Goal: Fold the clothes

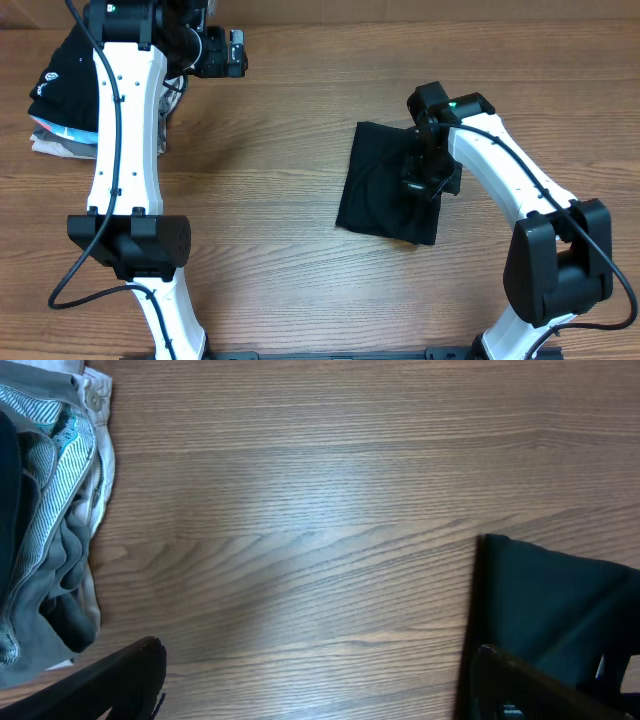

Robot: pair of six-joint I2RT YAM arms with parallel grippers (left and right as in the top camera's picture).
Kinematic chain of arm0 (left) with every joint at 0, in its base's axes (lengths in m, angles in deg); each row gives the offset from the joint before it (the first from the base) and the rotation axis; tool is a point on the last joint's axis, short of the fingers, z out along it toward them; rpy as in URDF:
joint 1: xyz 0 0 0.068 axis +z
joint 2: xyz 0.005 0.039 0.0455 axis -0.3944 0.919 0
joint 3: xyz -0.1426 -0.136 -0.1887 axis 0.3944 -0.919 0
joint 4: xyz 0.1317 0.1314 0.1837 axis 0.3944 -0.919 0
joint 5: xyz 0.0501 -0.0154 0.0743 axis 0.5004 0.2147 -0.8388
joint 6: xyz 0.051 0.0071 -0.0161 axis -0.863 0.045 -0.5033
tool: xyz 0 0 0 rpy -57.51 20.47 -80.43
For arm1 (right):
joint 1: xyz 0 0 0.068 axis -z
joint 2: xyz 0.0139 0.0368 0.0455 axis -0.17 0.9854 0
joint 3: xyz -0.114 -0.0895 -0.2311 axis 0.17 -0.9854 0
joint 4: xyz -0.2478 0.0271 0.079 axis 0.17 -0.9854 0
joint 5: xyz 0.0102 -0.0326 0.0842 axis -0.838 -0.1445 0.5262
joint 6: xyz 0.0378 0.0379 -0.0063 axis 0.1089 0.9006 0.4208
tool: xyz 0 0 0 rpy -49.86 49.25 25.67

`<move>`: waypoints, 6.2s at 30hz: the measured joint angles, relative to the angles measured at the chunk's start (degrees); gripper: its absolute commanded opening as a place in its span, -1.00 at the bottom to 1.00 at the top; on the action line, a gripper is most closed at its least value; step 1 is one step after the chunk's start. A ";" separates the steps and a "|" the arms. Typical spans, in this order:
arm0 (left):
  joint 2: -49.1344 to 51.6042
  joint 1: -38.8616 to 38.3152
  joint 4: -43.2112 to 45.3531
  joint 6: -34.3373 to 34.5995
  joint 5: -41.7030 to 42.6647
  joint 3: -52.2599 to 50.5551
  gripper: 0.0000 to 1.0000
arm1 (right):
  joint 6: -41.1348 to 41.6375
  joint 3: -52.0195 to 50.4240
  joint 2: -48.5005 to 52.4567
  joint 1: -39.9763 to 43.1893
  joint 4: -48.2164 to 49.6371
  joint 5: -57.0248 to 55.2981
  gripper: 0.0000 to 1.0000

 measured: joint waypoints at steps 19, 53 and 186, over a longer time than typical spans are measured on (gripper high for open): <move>0.02 -0.02 1.03 -0.17 0.00 -0.61 1.00 | 0.87 -2.97 0.00 8.72 -0.35 -5.25 -0.92; 0.28 -0.70 0.87 -4.00 1.66 -1.16 0.99 | -5.77 5.49 -0.61 10.38 -1.44 0.92 0.35; 28.61 -26.99 11.65 23.54 -32.02 -3.21 0.28 | -10.84 0.35 -0.63 32.68 3.45 9.27 0.93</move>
